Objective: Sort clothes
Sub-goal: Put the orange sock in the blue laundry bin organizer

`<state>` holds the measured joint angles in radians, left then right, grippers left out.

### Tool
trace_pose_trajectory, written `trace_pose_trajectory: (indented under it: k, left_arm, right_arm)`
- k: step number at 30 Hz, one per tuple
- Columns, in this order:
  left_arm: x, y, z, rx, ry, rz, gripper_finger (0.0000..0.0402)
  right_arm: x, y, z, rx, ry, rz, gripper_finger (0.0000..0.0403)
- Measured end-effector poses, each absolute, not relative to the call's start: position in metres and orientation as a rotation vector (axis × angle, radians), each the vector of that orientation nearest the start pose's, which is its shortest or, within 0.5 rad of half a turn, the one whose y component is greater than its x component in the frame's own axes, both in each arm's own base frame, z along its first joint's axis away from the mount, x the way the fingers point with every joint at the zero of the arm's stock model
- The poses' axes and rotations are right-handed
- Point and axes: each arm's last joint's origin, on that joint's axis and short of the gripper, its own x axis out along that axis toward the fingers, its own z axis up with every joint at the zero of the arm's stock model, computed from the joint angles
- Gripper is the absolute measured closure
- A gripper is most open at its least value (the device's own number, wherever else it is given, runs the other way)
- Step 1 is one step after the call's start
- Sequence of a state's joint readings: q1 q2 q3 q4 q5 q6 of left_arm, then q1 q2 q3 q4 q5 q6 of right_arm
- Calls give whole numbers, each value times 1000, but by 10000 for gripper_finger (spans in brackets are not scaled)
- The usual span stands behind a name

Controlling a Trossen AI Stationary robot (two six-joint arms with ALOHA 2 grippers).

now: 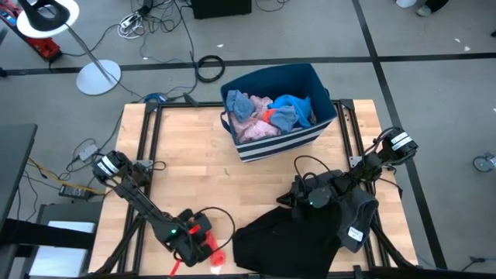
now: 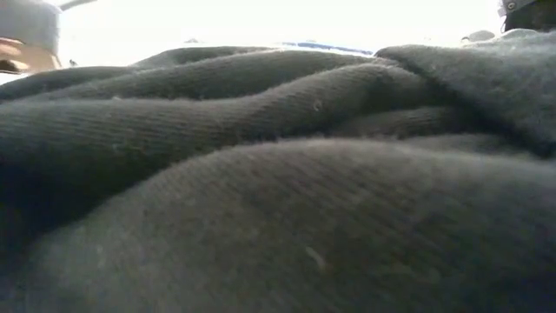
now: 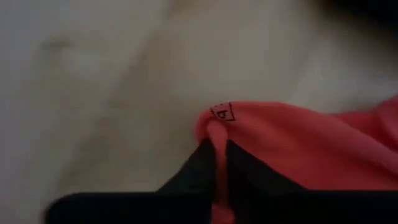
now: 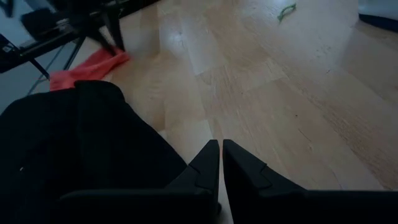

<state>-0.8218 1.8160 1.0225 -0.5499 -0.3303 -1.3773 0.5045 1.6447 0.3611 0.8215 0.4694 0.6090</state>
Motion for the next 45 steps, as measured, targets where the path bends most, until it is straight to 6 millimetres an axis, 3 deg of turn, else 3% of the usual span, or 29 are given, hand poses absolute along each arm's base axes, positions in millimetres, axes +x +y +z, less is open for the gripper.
trace_pose_trajectory:
  k: [2,6,10,14,23,36,45]
  left_arm:
    - [224,-223,138,-415,1138,448,387]
    - [225,-212,149,-321,1194,546,389]
    - [228,-203,183,-306,1160,540,396]
    - [226,-190,227,-291,1021,500,399]
    - [216,-137,315,-247,829,527,400]
    - [235,-61,420,-86,687,582,401]
    - [252,-3,465,-25,498,590,401]
  right_arm:
    - [225,109,107,384,402,-90,379]
    - [225,109,107,384,402,-90,379]
    - [225,109,107,384,402,-90,379]
    - [225,109,107,384,402,-90,379]
    - [225,109,107,384,402,-90,379]
    - [225,109,107,382,405,-91,379]
    - [225,109,106,379,408,-92,379]
